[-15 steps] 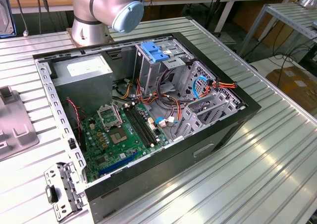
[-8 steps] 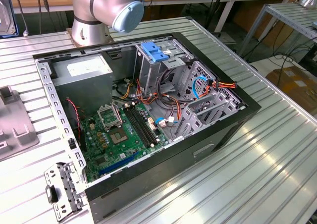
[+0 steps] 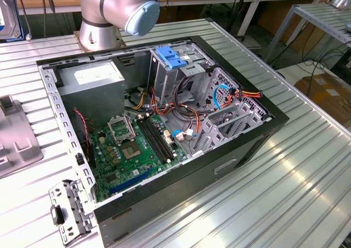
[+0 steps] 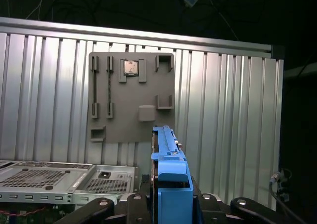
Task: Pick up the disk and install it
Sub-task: 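Pick up the disk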
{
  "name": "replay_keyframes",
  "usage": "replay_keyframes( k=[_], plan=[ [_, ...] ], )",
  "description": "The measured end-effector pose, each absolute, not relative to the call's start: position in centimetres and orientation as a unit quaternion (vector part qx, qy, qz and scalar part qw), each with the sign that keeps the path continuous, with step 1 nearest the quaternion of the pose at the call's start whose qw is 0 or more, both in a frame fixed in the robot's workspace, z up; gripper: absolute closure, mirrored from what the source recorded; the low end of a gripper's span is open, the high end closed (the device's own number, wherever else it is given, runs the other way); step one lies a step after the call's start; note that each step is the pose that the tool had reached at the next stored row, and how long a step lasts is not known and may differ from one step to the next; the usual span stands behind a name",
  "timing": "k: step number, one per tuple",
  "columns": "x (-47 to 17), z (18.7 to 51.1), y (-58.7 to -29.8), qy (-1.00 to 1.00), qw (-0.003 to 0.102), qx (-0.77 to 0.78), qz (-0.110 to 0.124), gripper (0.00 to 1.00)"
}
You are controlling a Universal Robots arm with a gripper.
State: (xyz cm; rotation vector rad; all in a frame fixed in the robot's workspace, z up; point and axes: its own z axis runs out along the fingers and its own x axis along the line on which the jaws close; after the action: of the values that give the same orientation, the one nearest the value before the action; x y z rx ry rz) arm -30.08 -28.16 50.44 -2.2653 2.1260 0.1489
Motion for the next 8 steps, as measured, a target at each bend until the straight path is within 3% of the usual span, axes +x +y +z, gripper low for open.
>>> replay_keyframes(
  k=[8],
  plan=[
    [-29.45, 50.43, -28.28, 0.683, 0.016, -0.728, 0.048, 0.63]
  ],
)
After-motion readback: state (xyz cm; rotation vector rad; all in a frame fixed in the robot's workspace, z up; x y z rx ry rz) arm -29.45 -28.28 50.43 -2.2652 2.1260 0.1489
